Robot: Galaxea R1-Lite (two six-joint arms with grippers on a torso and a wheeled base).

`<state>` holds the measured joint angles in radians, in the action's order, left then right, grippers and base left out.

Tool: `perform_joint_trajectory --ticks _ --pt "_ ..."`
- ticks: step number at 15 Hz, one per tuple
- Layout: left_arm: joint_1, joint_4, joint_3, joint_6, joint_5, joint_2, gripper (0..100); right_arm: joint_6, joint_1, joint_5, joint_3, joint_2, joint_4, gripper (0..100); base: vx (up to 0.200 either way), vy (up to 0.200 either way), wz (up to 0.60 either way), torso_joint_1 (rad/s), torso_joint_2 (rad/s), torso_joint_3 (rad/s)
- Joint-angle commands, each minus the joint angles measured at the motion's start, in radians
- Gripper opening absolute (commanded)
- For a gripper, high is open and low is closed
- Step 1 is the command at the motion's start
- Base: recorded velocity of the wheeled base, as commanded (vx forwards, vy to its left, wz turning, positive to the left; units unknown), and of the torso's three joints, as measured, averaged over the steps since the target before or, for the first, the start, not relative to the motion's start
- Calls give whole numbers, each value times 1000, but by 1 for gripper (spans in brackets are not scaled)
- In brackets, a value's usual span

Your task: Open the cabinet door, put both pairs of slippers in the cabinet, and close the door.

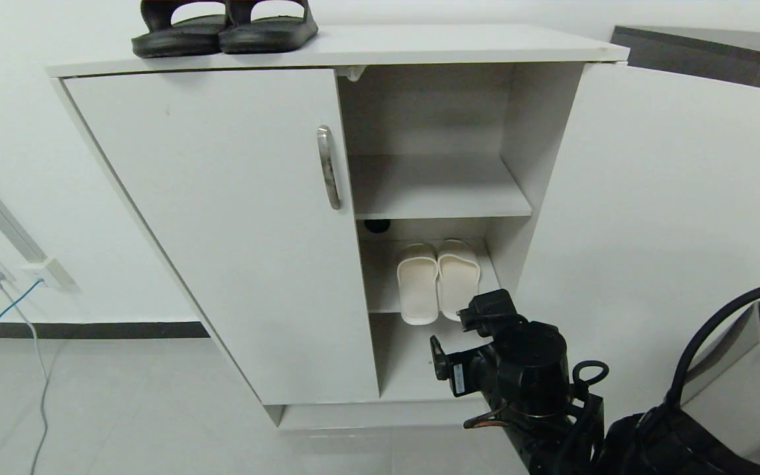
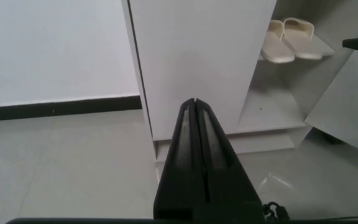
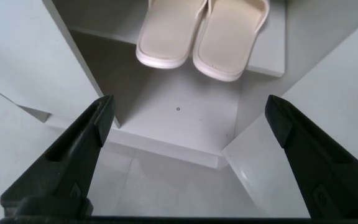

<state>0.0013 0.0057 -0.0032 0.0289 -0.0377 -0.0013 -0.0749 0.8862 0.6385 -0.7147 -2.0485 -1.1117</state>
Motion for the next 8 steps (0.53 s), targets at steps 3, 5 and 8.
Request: perform_joint_trajectory --ticks 3,5,8 --pt "0 0 0 6 -1 1 0 0 -1 0 0 -22 -5 100 0 0 0 2 4 211" --pt "0 0 0 6 -1 1 0 1 -1 1 0 -32 -19 100 0 0 0 0 5 210" --pt "0 0 0 -1 1 1 0 3 -1 0 1 -32 -27 100 0 0 0 2 4 152"
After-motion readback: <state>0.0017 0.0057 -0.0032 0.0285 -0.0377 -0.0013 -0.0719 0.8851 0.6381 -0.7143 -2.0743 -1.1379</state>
